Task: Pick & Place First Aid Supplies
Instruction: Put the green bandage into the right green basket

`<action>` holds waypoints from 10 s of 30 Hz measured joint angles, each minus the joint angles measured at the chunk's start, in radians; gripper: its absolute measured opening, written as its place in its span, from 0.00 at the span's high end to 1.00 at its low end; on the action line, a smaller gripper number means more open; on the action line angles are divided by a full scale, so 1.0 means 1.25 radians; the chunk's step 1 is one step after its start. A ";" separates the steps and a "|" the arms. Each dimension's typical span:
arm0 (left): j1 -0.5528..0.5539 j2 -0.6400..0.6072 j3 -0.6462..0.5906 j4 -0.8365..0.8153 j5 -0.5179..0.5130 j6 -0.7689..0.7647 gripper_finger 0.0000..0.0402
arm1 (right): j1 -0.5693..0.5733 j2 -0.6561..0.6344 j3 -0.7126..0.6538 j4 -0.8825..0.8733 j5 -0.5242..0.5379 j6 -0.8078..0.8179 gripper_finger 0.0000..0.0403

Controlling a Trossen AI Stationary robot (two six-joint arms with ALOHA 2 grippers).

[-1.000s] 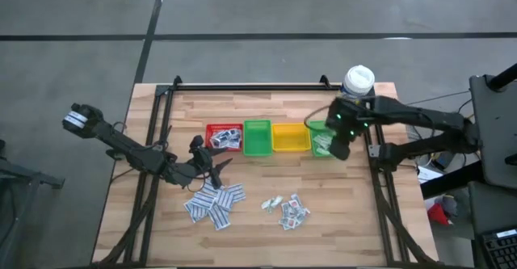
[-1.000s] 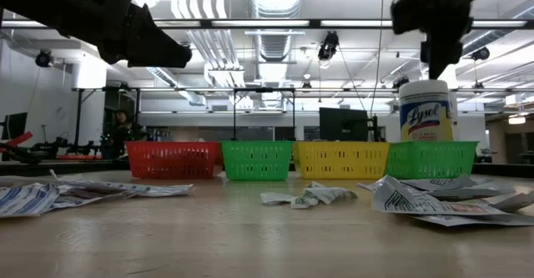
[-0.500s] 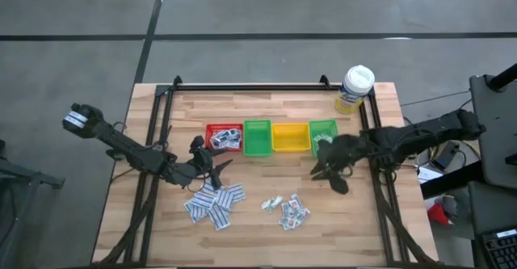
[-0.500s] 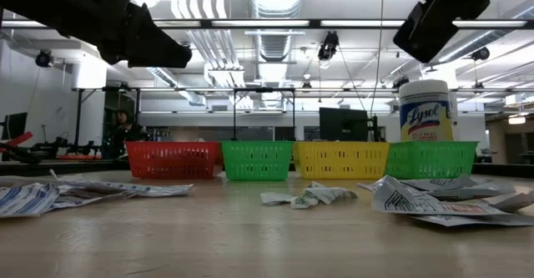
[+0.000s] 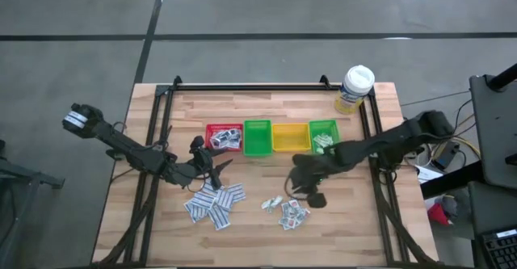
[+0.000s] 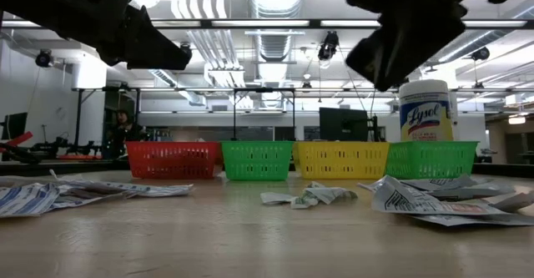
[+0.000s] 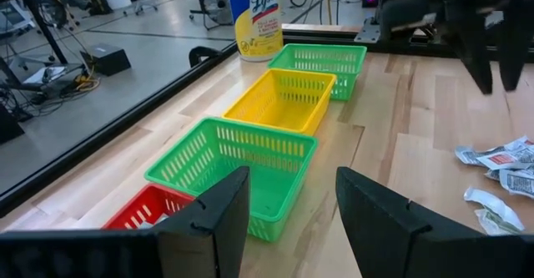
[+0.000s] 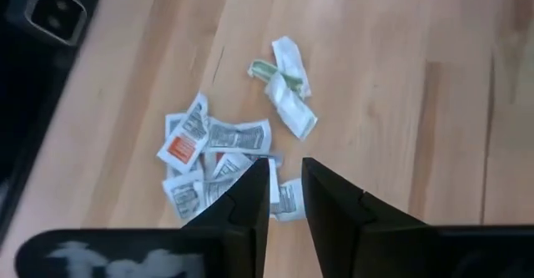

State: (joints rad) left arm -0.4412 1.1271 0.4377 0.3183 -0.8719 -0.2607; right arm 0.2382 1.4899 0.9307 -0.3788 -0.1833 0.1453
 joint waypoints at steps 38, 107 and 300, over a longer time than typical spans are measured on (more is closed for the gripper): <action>0.000 0.000 0.000 -0.017 0.000 0.002 0.55 | 0.011 0.367 0.269 -0.169 0.036 0.116 0.79; 0.000 0.000 0.000 -0.016 -0.001 -0.001 0.55 | 0.021 -0.053 0.281 -0.599 0.435 0.363 0.98; 0.000 0.000 -0.001 -0.044 0.015 0.019 0.55 | -0.022 0.357 0.365 -0.197 0.008 -0.059 0.85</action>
State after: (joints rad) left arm -0.4413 1.1271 0.4370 0.2633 -0.8533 -0.2375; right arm 0.2104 1.9365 1.3871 -0.6248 -0.1730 0.0720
